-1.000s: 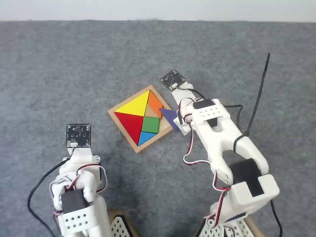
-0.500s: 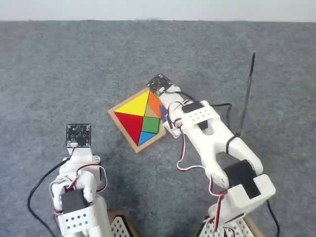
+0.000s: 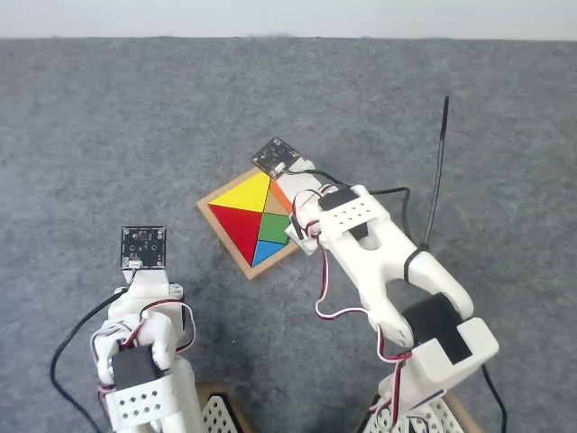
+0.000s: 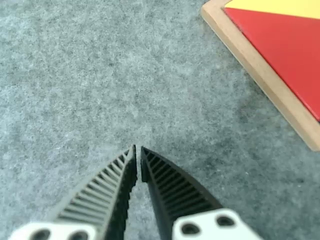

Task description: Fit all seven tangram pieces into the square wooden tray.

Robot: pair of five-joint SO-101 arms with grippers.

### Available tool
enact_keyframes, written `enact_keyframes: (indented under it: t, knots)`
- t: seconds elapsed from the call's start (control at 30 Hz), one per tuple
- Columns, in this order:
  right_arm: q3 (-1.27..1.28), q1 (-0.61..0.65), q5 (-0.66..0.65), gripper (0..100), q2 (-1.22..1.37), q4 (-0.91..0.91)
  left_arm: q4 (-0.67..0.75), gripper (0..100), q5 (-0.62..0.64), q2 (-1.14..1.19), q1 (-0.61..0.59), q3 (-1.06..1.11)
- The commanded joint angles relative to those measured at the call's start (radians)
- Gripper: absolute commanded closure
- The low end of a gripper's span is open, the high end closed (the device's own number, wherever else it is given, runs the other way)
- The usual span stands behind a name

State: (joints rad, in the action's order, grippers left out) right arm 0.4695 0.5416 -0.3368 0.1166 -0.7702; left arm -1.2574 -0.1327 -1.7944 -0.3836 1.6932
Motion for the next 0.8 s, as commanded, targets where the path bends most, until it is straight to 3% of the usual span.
enact_keyframes:
  t: [0.0, 0.43, 0.77]
  knots:
    - [-0.103, 0.001, 0.011, 99.1, -0.038, -0.021, -0.005, 98, -0.009, -0.018, -0.003, -0.008]
    - [-0.222, -0.062, 0.006, 99.1, 0.102, 0.013, -0.005, 98, -0.009, -0.018, -0.003, -0.008]
    - [-0.279, 0.008, 0.009, 99.1, 0.194, -0.058, -0.005, 98, -0.009, -0.018, -0.003, -0.008]
